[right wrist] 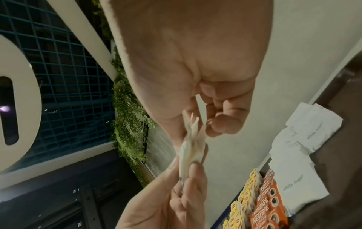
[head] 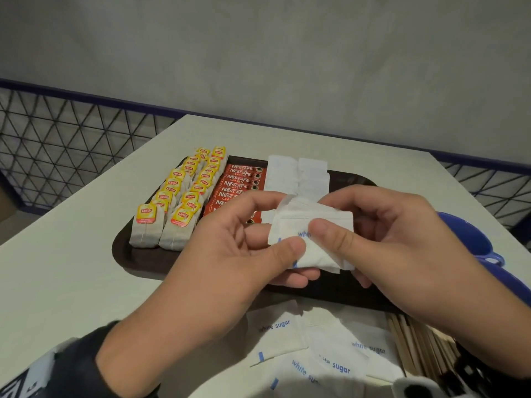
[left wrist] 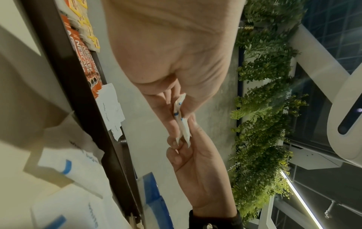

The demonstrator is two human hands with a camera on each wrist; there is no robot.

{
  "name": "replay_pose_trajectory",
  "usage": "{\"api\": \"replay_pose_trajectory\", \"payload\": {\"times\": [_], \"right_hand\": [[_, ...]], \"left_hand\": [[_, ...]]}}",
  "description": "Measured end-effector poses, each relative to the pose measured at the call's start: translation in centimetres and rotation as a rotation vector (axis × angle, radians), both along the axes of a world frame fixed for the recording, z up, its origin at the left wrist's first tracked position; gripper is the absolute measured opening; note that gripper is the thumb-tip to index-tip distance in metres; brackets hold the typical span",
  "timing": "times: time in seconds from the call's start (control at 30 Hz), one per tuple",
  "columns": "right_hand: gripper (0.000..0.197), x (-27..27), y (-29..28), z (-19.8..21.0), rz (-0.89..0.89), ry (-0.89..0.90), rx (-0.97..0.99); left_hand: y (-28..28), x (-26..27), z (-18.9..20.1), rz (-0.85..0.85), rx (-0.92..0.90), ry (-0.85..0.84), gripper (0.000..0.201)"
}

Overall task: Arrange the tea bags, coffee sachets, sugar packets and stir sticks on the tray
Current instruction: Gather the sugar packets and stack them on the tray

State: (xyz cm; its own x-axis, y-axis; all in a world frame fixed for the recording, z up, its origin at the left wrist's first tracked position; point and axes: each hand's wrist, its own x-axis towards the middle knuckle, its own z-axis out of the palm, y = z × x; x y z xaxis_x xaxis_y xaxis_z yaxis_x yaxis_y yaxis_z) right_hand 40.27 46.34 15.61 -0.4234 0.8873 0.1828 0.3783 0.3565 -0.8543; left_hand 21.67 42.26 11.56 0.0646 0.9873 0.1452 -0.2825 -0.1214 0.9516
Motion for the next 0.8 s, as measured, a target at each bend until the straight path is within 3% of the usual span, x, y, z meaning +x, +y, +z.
{"api": "replay_pose_trajectory", "payload": {"times": [0.1, 0.3, 0.67, 0.8], "right_hand": [[0.013, 0.2, 0.1, 0.0, 0.001, 0.025, -0.016], [0.014, 0.0, 0.0, -0.1, -0.012, -0.051, 0.054], [0.011, 0.1, 0.1, 0.1, -0.012, -0.093, 0.002], [0.008, 1.0, 0.4, 0.8, -0.021, -0.109, -0.055]], "left_hand": [[0.2, -0.2, 0.0, -0.014, 0.011, 0.005, 0.045], [0.5, -0.4, -0.6, -0.026, 0.003, 0.063, 0.033], [0.3, -0.4, -0.9, -0.060, 0.013, 0.141, 0.037], [0.4, -0.5, -1.0, -0.048, -0.059, 0.103, 0.036]]}}
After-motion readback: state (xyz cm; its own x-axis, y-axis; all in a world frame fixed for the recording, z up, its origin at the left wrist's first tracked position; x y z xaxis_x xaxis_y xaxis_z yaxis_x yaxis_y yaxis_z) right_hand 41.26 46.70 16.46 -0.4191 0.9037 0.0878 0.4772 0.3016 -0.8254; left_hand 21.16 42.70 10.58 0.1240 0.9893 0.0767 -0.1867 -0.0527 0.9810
